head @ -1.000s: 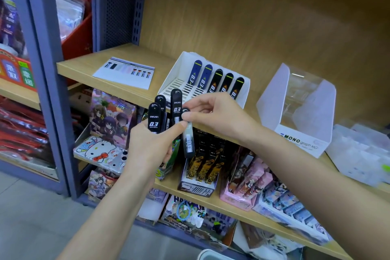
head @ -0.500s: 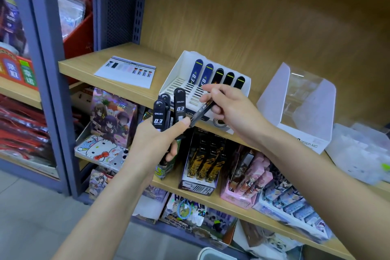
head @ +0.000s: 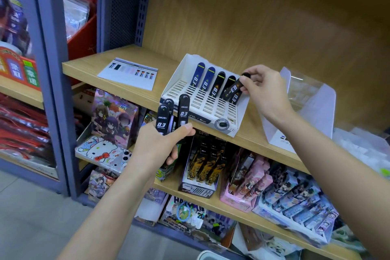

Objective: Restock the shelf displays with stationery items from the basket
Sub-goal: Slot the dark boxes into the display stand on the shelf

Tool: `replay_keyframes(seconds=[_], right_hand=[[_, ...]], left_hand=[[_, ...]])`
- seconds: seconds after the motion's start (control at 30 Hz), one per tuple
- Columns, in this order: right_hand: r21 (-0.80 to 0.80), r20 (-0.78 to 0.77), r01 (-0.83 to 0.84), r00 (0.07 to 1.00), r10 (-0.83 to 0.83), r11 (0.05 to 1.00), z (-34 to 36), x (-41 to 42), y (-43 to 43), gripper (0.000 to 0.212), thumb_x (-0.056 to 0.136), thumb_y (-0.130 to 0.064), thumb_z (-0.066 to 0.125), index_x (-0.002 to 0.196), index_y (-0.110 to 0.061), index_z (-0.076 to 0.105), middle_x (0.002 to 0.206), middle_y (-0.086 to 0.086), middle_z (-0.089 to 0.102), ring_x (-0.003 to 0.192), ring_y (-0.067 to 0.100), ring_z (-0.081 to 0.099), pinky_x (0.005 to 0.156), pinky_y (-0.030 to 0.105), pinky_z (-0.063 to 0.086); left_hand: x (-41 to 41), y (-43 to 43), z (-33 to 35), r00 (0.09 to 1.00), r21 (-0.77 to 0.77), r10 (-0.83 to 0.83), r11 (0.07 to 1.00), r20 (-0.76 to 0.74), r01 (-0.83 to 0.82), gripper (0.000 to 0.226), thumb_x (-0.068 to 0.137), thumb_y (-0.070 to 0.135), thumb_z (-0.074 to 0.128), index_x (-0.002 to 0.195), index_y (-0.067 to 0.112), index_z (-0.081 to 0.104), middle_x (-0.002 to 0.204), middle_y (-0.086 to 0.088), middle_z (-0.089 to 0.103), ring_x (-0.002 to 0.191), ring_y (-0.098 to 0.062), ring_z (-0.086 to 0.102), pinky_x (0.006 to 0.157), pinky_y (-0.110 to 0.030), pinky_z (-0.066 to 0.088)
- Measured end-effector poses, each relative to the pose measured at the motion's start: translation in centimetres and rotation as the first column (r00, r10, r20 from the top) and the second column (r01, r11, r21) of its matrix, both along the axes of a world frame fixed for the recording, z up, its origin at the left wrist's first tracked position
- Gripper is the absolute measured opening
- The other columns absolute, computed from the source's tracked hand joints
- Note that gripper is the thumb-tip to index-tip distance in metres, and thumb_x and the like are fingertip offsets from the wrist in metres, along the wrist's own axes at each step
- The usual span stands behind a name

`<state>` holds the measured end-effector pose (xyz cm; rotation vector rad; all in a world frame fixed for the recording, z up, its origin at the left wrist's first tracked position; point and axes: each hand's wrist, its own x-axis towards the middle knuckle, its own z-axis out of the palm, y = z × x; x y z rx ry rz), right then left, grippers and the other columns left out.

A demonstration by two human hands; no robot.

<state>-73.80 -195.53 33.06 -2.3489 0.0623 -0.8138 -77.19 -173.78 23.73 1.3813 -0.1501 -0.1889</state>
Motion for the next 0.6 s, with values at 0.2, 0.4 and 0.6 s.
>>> replay_keyframes(seconds=[0.2, 0.4, 0.6], right_hand=[[-0.132, -0.036, -0.017, 0.999, 0.013, 0.991, -0.1, 1.2, -0.1, 0.006, 0.091, -0.012, 0.06, 0.091, -0.018, 0.063, 0.079, 0.005, 0.064, 0.072, 0.015, 0.068, 0.076, 0.026, 0.056], [-0.313, -0.046, 0.016, 0.998, -0.032, 0.95, 1.0, 1.5, -0.1, 0.013, 0.09, -0.014, 0.061, 0.093, -0.011, 0.073, 0.077, 0.0, 0.066, 0.073, 0.013, 0.061, 0.074, 0.019, 0.047], [-0.282, -0.138, -0.046, 0.99, 0.007, 0.958, 1.6, 1.4, -1.0, 0.013, 0.09, -0.01, 0.061, 0.092, -0.01, 0.074, 0.081, 0.014, 0.072, 0.079, 0.023, 0.068, 0.085, 0.034, 0.053]], left_hand=[[-0.1, 0.2, 0.2, 0.999, 0.027, -0.029, 0.999, -0.028, 0.03, 0.024, 0.088, 0.022, 0.066, 0.095, 0.0, 0.069, 0.045, 0.012, 0.059, 0.03, -0.007, 0.032, 0.036, -0.017, 0.03], [-0.1, 0.1, 0.1, 0.999, 0.046, -0.046, 0.998, -0.009, 0.046, 0.023, 0.088, 0.024, 0.065, 0.093, 0.003, 0.07, 0.039, 0.013, 0.053, 0.031, -0.007, 0.032, 0.037, -0.017, 0.031], [0.0, 0.0, 0.0, 0.998, 0.043, -0.053, 0.998, -0.032, 0.054, 0.023, 0.085, 0.031, 0.068, 0.083, 0.009, 0.074, 0.037, 0.003, 0.044, 0.033, -0.011, 0.031, 0.037, -0.018, 0.03]])
